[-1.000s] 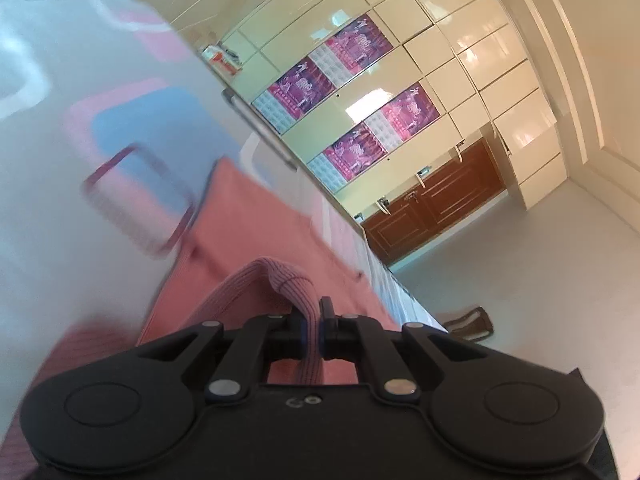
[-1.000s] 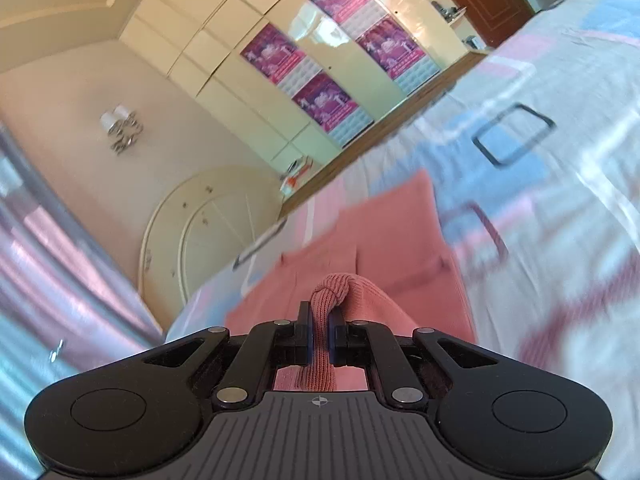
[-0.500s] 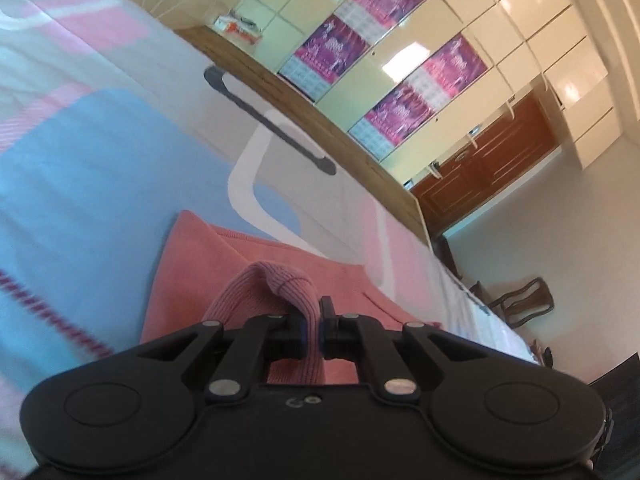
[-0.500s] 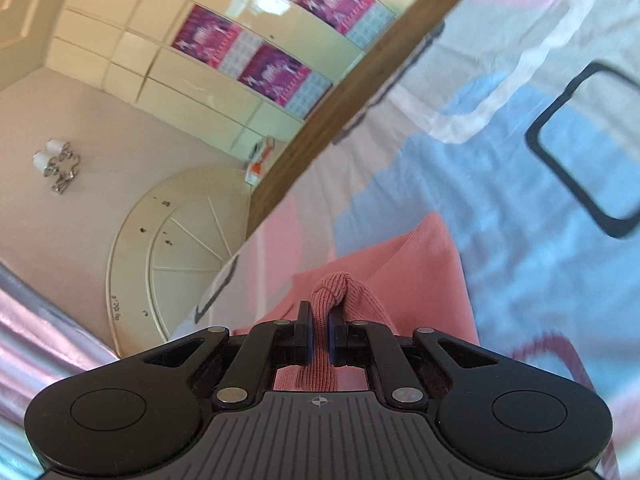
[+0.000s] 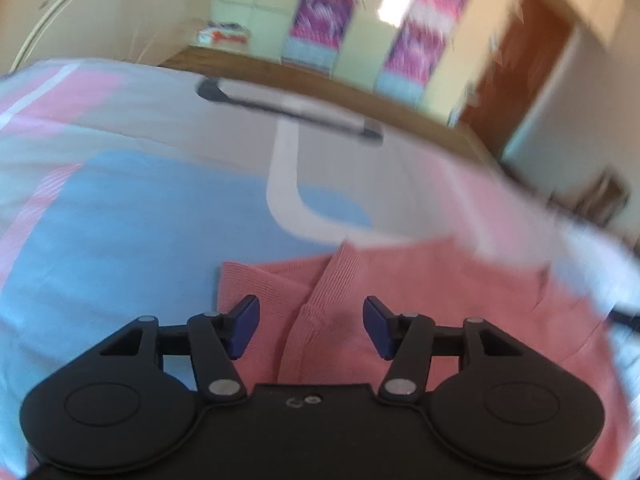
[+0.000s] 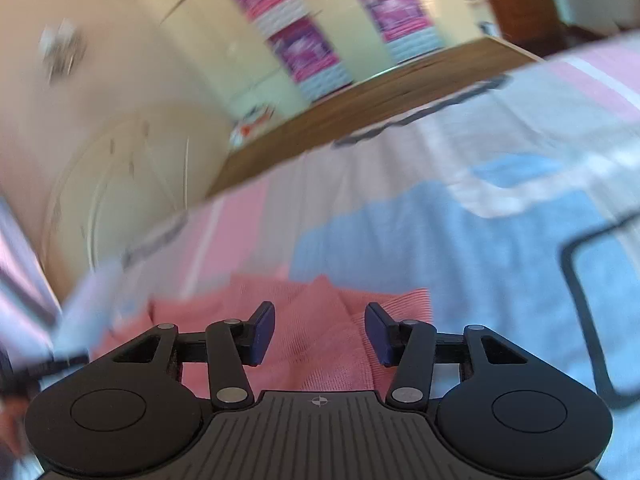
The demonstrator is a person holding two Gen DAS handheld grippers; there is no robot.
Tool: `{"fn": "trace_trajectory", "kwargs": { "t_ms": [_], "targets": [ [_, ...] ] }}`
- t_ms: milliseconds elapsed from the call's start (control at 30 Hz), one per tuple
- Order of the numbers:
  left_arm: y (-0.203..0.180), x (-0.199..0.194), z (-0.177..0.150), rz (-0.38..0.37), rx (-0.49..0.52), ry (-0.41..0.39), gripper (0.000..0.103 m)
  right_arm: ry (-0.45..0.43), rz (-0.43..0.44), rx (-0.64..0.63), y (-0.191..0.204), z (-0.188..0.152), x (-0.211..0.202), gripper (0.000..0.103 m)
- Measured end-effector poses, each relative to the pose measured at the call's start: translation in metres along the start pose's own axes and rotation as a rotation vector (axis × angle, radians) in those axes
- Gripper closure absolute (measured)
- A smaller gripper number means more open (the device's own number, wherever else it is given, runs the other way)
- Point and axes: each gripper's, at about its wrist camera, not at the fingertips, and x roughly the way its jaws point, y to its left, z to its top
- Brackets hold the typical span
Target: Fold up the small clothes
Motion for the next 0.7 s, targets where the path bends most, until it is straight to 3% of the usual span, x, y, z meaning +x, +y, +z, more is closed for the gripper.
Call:
{"fn": "trace_trajectory", "kwargs": {
  "t_ms": [67, 100, 133, 167, 233, 267, 333, 400, 633, 700],
  "targets": [
    [-0.012, 0.009, -0.003, 0.018, 0.096, 0.017, 0.053, 0.063, -0.042, -0.101, 0.011, -0.003, 0.018, 0.052],
    [-0.021, 0.012, -0.004, 0.031, 0.146, 0.018, 0.076, 0.091, -0.068, -0.156, 0.016, -0.008, 0.027, 0.052],
    [-0.027, 0.011, -0.005, 0.024, 0.185, 0.006, 0.092, 0.099, -0.096, -0.217, 0.022, -0.011, 0.031, 0.062],
    [-0.034, 0.005, -0.007, 0.036, 0.22, -0.032, 0.095, 0.093, -0.123, -0.281, 0.028, -0.016, 0.035, 0.094],
    [-0.034, -0.012, -0.011, 0.052, 0.217, -0.159, 0.097, 0.066, -0.131, -0.321, 0.034, -0.018, 0.032, 0.095],
    [-0.029, -0.021, -0.013, 0.047, 0.182, -0.219, 0.097, -0.002, -0.132, -0.324, 0.034, -0.018, 0.022, 0.095],
    [-0.019, -0.028, -0.014, 0.069, 0.113, -0.261, 0.096, -0.097, -0.116, -0.293, 0.03, -0.019, 0.005, 0.095],
    [-0.012, -0.019, -0.013, 0.076, 0.086, -0.237, 0.096, -0.11, -0.149, -0.312, 0.027, -0.022, 0.007, 0.095],
    [-0.017, 0.011, -0.007, 0.146, 0.084, -0.142, 0.096, -0.029, -0.225, -0.304, 0.021, -0.027, 0.043, 0.095],
    [-0.018, 0.016, -0.012, 0.152, 0.109, -0.13, 0.092, -0.026, -0.23, -0.299, 0.019, -0.03, 0.045, 0.095]
  ]
}}
